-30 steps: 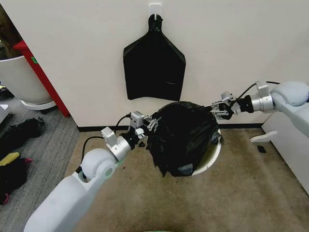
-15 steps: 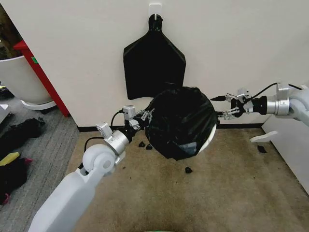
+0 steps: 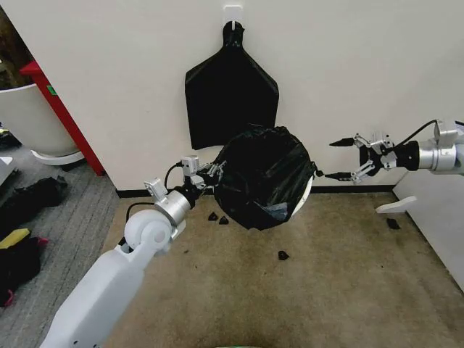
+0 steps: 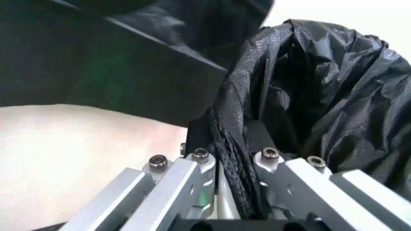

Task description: Place the garbage bag over the trash bin.

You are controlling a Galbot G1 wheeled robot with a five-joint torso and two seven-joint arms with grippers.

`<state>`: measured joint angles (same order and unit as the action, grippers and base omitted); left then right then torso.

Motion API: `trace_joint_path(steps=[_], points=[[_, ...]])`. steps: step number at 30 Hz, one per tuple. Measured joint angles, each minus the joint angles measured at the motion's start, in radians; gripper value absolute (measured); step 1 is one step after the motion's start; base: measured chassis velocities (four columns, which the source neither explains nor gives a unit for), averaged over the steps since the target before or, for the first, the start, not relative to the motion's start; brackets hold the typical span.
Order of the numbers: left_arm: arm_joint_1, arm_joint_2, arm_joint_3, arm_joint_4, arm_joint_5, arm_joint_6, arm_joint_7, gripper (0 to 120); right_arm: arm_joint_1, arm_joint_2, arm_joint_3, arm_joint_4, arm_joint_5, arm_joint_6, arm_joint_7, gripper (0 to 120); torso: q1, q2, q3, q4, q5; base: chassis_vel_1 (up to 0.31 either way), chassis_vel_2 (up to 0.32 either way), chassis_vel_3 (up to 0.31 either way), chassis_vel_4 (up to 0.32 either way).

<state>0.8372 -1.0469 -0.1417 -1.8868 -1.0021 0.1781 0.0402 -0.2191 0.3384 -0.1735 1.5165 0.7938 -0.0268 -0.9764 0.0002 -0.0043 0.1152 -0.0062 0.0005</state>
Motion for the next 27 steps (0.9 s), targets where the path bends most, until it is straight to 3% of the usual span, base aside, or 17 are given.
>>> trace_joint_path(steps=[4, 6, 7, 9, 10, 13, 18, 22, 27], points=[[0.040, 0.013, -0.009, -0.016, -0.004, -0.011, -0.038, 4, -0.044, 0.003, 0.034, 0.073, 0.034, -0.048, 0.209, 100, 0.000, 0.000, 0.000, -0.0004, -0.0012, 0.000, 0.000, 0.000, 0.000], [0.056, 0.016, -0.009, -0.024, -0.008, -0.020, -0.074, 4, -0.097, 0.005, 0.059, 0.160, 0.115, -0.097, 0.411, 100, 0.000, 0.000, 0.000, 0.0011, 0.0000, 0.000, 0.000, 0.000, 0.000], [0.057, 0.012, -0.006, -0.024, -0.010, -0.032, -0.100, 4, -0.146, 0.002, 0.075, 0.226, 0.174, -0.115, 0.556, 100, 0.000, 0.000, 0.000, 0.0007, -0.0014, 0.000, 0.000, 0.000, 0.000], [0.054, 0.003, 0.002, -0.022, -0.010, -0.045, -0.133, 4, -0.220, 0.013, 0.099, 0.353, 0.270, -0.139, 0.789, 100, 0.000, 0.000, 0.000, 0.0004, 0.0000, 0.000, 0.000, 0.000, 0.000], [0.054, 0.003, 0.002, -0.022, -0.010, -0.045, -0.133, 4, -0.220, 0.013, 0.099, 0.353, 0.270, -0.139, 0.789, 100, 0.000, 0.000, 0.000, 0.0004, 0.0000, 0.000, 0.000, 0.000, 0.000], [0.045, -0.002, 0.013, -0.013, -0.010, -0.050, -0.150, 4, -0.264, 0.052, 0.126, 0.466, 0.380, -0.183, 1.033, 100, 0.000, 0.000, 0.000, -0.0002, -0.0010, 0.000, 0.000, 0.000, 0.000], [0.033, 0.010, 0.013, -0.001, -0.016, -0.051, -0.157, 4, -0.282, 0.113, 0.152, 0.579, 0.557, -0.220, 1.226, 100, 0.000, 0.000, 0.000, 0.0004, -0.0006, 0.000, 0.000, 0.000, 0.000], [0.010, 0.015, 0.017, 0.013, -0.032, -0.051, -0.186, 4, -0.355, 0.168, 0.207, 0.732, 0.669, -0.262, 1.491, 100, 0.000, 0.000, 0.000, 0.0007, -0.0005, 0.000, 0.000, 0.000, 0.000], [-0.019, 0.009, 0.029, 0.031, -0.040, -0.055, -0.229, 4, -0.497, 0.203, 0.320, 0.870, 0.695, -0.265, 1.614, 100, 0.000, 0.000, 0.000, 0.0000, 0.0000, 0.000, 0.000, 0.000, 0.000]])
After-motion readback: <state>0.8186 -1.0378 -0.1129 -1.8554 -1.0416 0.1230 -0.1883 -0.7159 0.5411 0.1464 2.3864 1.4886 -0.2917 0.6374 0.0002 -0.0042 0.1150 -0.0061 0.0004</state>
